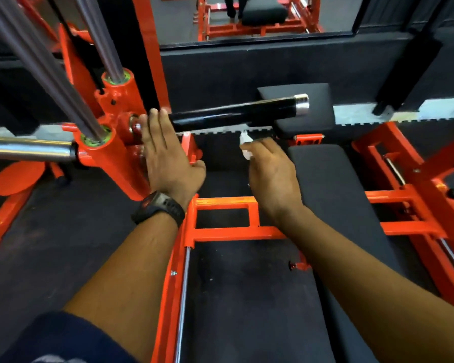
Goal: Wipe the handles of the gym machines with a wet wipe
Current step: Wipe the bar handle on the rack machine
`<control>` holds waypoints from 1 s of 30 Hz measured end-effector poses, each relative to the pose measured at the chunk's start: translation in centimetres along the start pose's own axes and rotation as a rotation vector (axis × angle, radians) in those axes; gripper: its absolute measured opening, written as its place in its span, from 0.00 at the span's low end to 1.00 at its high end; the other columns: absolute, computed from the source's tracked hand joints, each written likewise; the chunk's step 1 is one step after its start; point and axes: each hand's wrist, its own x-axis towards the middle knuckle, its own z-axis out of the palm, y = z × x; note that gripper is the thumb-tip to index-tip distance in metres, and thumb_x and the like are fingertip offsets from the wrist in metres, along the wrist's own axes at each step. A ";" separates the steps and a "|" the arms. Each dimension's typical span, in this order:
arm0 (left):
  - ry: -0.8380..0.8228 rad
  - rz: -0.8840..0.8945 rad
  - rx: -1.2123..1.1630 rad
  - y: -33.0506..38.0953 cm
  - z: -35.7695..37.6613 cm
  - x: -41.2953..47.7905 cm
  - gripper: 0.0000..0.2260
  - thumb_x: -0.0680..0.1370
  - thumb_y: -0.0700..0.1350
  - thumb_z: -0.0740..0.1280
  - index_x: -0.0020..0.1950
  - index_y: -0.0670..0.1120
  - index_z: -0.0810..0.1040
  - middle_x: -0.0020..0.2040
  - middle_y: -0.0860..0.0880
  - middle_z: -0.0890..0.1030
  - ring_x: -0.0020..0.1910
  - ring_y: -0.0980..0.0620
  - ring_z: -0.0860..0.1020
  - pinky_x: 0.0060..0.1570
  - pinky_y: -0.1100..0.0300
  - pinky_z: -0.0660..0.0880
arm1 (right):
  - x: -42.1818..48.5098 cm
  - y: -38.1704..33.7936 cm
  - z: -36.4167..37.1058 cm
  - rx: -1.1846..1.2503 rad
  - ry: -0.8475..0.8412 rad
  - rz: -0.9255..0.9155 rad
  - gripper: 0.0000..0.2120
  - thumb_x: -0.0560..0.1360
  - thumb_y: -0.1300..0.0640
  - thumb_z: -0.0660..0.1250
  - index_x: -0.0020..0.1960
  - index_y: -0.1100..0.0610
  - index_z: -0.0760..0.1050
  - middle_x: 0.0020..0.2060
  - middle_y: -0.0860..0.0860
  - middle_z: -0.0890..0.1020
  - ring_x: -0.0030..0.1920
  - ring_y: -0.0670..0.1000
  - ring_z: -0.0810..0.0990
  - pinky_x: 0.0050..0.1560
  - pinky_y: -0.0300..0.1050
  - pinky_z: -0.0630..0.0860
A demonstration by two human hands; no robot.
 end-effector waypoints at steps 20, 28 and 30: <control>-0.726 -0.197 -1.035 24.4 7.2 -14.3 0.19 0.77 0.36 0.72 0.67 0.47 0.77 0.48 0.48 0.86 0.48 0.53 0.84 0.51 0.54 0.82 | -11.8 13.6 -15.2 0.455 0.324 0.714 0.07 0.82 0.60 0.62 0.54 0.56 0.78 0.45 0.46 0.84 0.44 0.45 0.81 0.49 0.47 0.79; -0.729 -0.138 -1.051 35.0 10.8 -17.9 0.13 0.80 0.35 0.67 0.56 0.54 0.76 0.42 0.51 0.79 0.41 0.57 0.79 0.45 0.61 0.80 | -14.1 20.6 -23.4 0.536 0.341 0.740 0.10 0.77 0.48 0.70 0.55 0.51 0.77 0.47 0.46 0.84 0.49 0.49 0.84 0.51 0.57 0.82; -0.698 -0.125 -1.058 37.6 11.9 -18.2 0.13 0.80 0.34 0.66 0.55 0.53 0.76 0.41 0.52 0.78 0.40 0.59 0.78 0.43 0.63 0.79 | -14.1 22.7 -25.4 0.538 0.323 0.748 0.12 0.76 0.52 0.72 0.57 0.53 0.78 0.48 0.48 0.84 0.49 0.51 0.85 0.50 0.59 0.82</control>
